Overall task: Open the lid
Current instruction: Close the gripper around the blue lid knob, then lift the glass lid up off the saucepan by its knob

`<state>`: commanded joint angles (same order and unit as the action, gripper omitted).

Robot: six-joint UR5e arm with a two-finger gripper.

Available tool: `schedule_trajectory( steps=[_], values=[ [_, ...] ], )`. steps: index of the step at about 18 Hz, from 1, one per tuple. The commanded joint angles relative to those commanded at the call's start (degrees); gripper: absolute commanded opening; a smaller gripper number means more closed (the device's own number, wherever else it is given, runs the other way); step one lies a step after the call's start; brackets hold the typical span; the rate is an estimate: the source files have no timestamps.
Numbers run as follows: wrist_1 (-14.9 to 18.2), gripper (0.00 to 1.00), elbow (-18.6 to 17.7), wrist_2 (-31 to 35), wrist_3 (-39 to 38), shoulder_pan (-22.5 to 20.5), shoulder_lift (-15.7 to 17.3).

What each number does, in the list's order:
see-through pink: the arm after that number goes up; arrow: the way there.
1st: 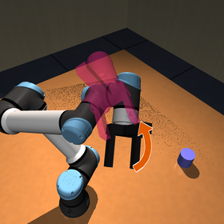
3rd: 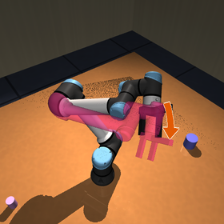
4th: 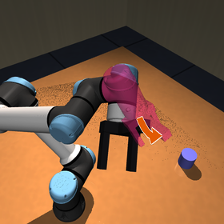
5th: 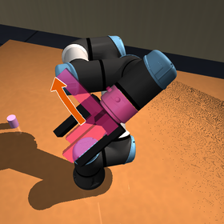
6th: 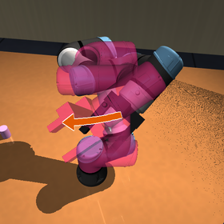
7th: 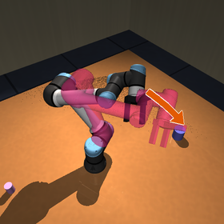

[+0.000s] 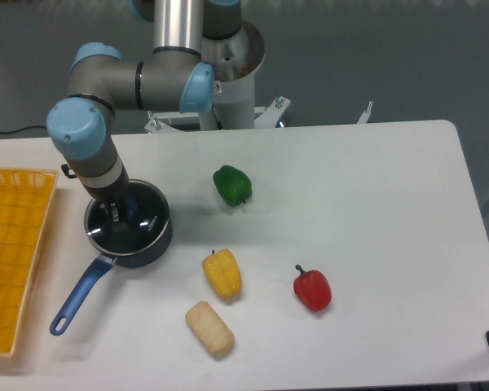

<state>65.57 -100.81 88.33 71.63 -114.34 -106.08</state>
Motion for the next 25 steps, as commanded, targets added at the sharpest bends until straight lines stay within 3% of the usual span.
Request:
schedule_trajectory(
  steps=[10, 16, 25],
  values=[
    [1.05, 0.69, 1.49, 0.44, 0.26, -1.41, 1.41],
    [7.11, 0.69, 4.74, 0.62, 1.58, -3.16, 2.02],
    [11.33, 0.69, 6.07, 0.53, 6.76, -8.61, 3.34]
  ],
)
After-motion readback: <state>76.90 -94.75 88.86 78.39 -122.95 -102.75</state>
